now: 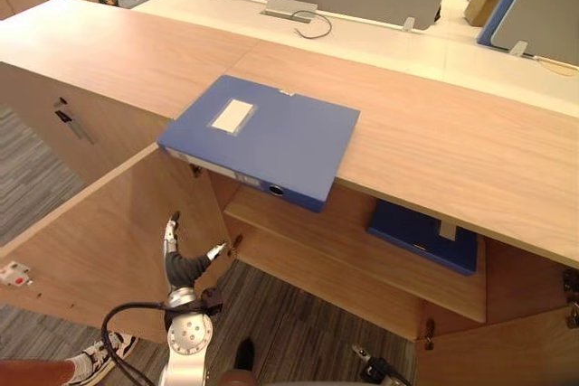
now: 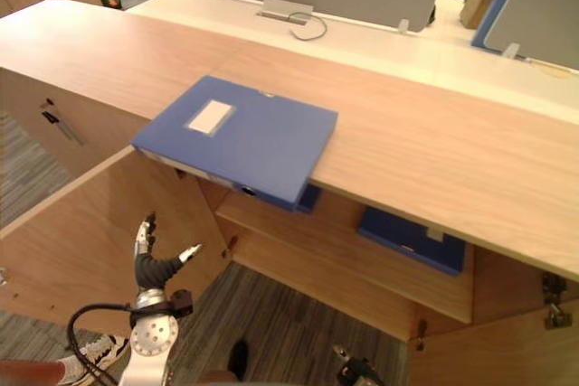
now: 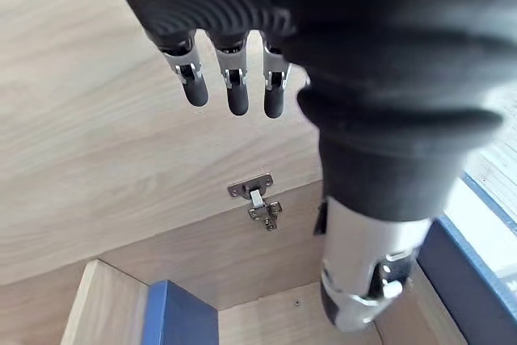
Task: Walk over to the cabinet, pick up the folder, carry it to the office cabinet, place the folder inside the office cabinet, then close the office cabinet door
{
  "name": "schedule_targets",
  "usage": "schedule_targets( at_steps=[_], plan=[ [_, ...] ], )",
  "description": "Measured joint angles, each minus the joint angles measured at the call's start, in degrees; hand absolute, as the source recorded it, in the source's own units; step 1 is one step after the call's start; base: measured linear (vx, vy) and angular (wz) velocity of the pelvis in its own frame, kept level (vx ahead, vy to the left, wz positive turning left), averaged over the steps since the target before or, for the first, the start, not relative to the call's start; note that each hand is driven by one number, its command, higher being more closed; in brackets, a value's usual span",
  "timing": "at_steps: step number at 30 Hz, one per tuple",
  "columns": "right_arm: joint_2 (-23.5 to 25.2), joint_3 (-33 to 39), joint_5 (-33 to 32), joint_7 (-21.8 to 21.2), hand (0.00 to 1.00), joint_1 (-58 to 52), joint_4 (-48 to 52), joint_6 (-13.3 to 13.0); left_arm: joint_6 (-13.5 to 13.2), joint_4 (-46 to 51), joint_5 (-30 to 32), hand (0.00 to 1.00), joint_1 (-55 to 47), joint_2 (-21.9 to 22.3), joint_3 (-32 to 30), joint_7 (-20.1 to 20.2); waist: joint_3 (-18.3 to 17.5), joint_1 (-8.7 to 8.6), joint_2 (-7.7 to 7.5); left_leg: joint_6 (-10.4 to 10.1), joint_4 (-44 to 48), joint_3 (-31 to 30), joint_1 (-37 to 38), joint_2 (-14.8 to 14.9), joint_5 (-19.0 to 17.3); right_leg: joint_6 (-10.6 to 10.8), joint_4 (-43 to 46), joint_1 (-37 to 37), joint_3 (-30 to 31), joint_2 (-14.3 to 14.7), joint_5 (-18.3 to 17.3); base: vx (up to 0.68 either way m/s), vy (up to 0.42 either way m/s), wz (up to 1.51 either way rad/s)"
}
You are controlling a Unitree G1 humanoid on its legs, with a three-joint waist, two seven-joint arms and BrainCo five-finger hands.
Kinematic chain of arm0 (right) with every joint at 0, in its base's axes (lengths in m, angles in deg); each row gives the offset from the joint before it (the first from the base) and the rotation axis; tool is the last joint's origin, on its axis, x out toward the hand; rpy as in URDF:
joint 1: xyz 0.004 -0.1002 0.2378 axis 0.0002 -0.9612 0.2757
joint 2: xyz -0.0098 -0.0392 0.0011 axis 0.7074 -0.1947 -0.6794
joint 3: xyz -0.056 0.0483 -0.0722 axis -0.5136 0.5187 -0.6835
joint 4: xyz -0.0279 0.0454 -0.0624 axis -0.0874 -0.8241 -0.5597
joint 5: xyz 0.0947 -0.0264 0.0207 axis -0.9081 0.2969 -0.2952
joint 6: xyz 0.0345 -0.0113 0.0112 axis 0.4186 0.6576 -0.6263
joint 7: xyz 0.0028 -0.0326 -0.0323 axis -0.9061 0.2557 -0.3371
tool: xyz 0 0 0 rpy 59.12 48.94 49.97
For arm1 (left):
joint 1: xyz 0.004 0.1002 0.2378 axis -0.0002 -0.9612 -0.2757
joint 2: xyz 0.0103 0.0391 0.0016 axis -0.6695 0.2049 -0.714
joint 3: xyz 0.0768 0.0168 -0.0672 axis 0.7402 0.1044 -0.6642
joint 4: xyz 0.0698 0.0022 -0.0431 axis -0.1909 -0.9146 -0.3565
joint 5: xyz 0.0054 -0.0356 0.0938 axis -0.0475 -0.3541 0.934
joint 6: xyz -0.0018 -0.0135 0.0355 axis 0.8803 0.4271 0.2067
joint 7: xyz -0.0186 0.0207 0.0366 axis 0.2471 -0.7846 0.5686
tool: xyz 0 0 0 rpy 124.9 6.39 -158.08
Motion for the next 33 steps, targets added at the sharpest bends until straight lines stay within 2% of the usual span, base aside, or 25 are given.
schedule_targets(
  at_steps=[5,9,10,12,14,18,20,23,29,33],
  plan=[
    [-0.1,0.1,1.1,0.4,0.00,0.0,-1.1,0.0,-0.1,0.0,6.7,0.00,-0.9,0.0,0.1,-5.1,-0.4,0.57,-0.46,0.0,0.0,-0.5,-0.6,0.1,0.2,0.0,-0.2,-0.2,-0.2,0.4,0.0,-0.01,0.005,0.03],
    [-0.2,0.2,1.1,1.0,0.00,0.0,-2.5,-1.1,0.4,5.4,14.5,0.00,-1.5,-0.4,0.3,-12.6,-0.8,0.65,-1.12,0.0,0.0,-0.9,-0.7,0.2,0.3,0.0,-0.4,-0.2,-0.2,0.7,0.0,0.00,0.000,0.00],
    [-0.3,0.4,1.1,1.0,0.00,0.0,-2.8,-1.5,0.4,8.2,17.4,0.00,-1.4,-1.0,0.5,-15.0,-0.8,0.61,-1.15,0.0,0.0,-0.9,-0.7,0.3,0.3,0.0,-0.4,-0.2,-0.2,0.7,0.0,0.00,0.000,0.00],
    [-0.5,0.7,1.1,1.1,0.00,0.0,-3.1,-1.8,0.4,11.5,20.2,0.00,-1.2,-2.6,1.0,-17.2,-0.8,0.57,-1.14,-0.1,0.0,-1.0,-0.8,0.4,0.3,0.0,-0.6,-0.2,-0.2,0.9,0.0,0.00,0.000,0.00],
    [-0.9,0.7,1.1,1.0,0.00,0.1,-3.6,-2.1,0.5,15.5,24.0,0.00,-0.2,-6.2,1.3,-19.6,-0.8,0.54,-1.11,-0.1,0.0,-1.0,-0.8,0.5,0.3,0.0,-0.9,-0.3,-0.1,1.2,0.0,0.00,0.003,-0.02],
    [-1.7,0.8,1.1,1.0,0.00,0.5,-4.9,-2.3,1.5,17.4,29.9,0.00,2.9,-12.4,0.5,-20.8,-1.0,0.34,-1.02,-0.1,0.0,-0.6,-0.9,0.6,0.3,0.0,-1.0,-1.1,0.7,1.3,0.0,0.00,0.011,-0.09],
    [-2.4,1.2,1.1,1.0,0.00,0.5,-5.3,-2.3,2.0,17.4,33.4,0.00,4.7,-16.6,-1.0,-20.8,-1.1,-0.06,-1.05,-0.1,0.0,0.1,-0.8,0.7,0.3,0.0,-1.0,-1.3,1.5,1.2,0.0,0.02,0.018,-0.14],
    [-3.0,1.2,1.3,0.9,0.00,0.3,-5.3,-2.3,2.5,17.4,36.2,0.00,5.7,-20.6,-2.0,-20.6,-1.1,-0.85,-1.02,0.0,0.0,0.9,-0.7,0.8,0.4,-0.1,-0.9,-1.8,2.5,1.1,0.0,0.01,0.023,-0.14],
    [-3.6,3.5,3.4,0.1,0.00,-0.2,-5.3,-2.3,2.2,17.0,40.4,0.00,7.2,-25.7,-1.6,-18.1,-1.2,-1.16,-0.64,-0.1,0.0,2.0,0.3,1.2,0.3,-0.1,-0.5,-2.0,4.0,1.2,0.0,-0.01,0.013,-0.12],
    [-4.5,3.6,3.5,-0.1,0.00,-0.3,-5.3,-2.3,0.7,14.4,42.3,0.00,8.4,-29.3,-0.8,-15.7,-1.8,-1.59,0.29,-0.1,0.0,2.2,0.3,1.3,0.3,-0.2,-0.3,-2.3,4.6,1.1,0.0,-0.04,0.017,-0.04]
  ],
)
